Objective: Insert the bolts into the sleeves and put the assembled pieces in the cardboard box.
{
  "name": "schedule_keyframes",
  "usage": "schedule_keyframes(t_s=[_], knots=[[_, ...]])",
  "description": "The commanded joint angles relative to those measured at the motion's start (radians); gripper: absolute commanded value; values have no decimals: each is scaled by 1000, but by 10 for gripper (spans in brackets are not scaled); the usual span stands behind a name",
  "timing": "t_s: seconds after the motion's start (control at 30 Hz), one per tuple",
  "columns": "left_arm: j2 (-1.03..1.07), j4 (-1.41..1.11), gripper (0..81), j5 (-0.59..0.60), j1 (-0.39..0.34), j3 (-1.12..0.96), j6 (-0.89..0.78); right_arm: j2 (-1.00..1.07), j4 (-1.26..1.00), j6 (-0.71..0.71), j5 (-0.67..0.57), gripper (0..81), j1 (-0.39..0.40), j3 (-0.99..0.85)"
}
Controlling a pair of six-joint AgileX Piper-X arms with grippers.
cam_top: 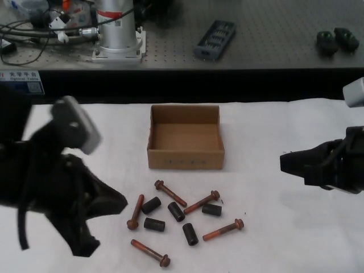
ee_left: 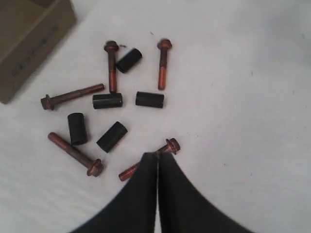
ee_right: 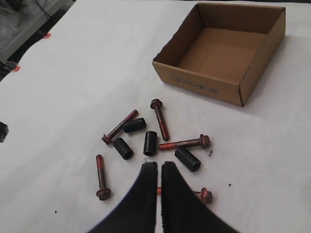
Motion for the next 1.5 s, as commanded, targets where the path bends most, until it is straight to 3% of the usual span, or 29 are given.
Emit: schedule_keyframes(t_s=[0.0,0.4,0.77,0.87,1.0,1.07,1.47], knots=[[16,68,6,-34,-14,-44,119,4,0,-11,-6,37,0,-12],[232,87,6,-117,-63,-178,254,4,0,-11,-6,37,0,-12],[360,91,3,-217,-154,-207,342,4,0,-11,-6,37,0,-12],[384,83,74,-243,-165,-207,342,4,0,-11,-6,37,0,-12],[395,80,305,-282,-167,-207,342,4,5,-11,-6,37,0,-11],[400,78,370,-299,-167,-207,342,4,10,-11,-6,37,0,-8],[451,68,323,-324,-195,-207,432,4,51,-11,-6,37,0,18]])
